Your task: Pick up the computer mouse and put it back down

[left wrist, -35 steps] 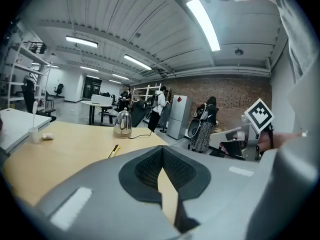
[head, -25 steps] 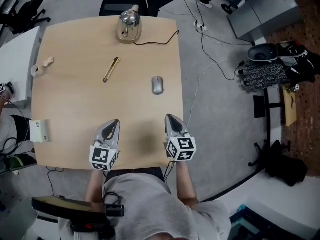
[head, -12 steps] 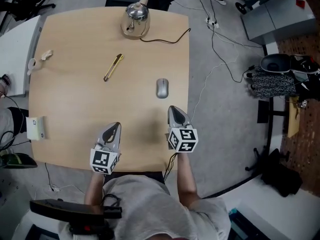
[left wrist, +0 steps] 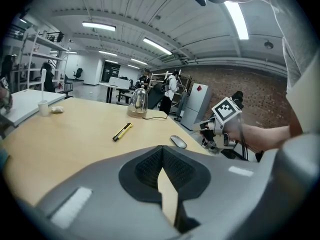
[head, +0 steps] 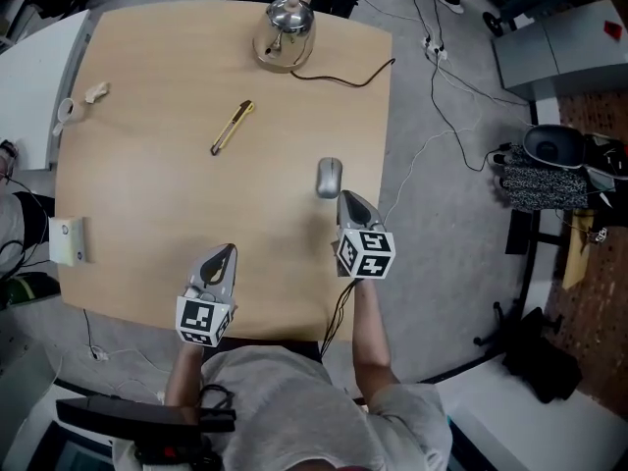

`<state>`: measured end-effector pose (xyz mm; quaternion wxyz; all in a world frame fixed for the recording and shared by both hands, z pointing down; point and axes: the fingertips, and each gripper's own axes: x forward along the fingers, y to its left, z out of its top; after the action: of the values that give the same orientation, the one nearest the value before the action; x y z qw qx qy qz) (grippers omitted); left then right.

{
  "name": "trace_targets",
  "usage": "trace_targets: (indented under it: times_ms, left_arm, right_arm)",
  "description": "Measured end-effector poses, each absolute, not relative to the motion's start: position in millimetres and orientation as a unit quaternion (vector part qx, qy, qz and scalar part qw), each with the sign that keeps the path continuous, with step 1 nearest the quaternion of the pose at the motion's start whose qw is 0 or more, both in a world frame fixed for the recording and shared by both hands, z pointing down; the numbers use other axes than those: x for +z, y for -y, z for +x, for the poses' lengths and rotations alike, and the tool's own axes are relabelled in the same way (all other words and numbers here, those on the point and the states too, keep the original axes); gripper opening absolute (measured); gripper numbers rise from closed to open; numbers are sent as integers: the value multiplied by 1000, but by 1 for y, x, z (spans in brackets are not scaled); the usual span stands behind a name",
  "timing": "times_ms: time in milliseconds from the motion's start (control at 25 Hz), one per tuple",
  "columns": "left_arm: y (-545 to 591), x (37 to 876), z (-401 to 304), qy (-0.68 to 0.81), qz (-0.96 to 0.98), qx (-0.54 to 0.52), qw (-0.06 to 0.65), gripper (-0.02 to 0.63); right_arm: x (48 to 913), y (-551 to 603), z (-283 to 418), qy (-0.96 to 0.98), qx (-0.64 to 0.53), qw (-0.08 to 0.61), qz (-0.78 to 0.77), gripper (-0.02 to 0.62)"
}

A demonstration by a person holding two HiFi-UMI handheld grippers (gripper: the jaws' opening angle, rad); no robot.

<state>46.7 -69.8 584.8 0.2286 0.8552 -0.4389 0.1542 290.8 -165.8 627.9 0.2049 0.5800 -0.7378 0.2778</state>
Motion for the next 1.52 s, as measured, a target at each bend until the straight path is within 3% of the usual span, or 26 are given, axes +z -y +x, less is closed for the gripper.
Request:
trace_targets:
  times_ms: [520,1320,1520]
  left_arm:
    - [65,598,33,461,836,162,248,20]
    - [60,617,14,485,811,170,281,20]
    - [62,621,12,487,807,172,286,20]
  right_arm:
    - [671,203,289,724,317,221,572,63]
    - [725,217,294,686,346,277,577,292]
    - [733,219,291,683,352,277,578,308]
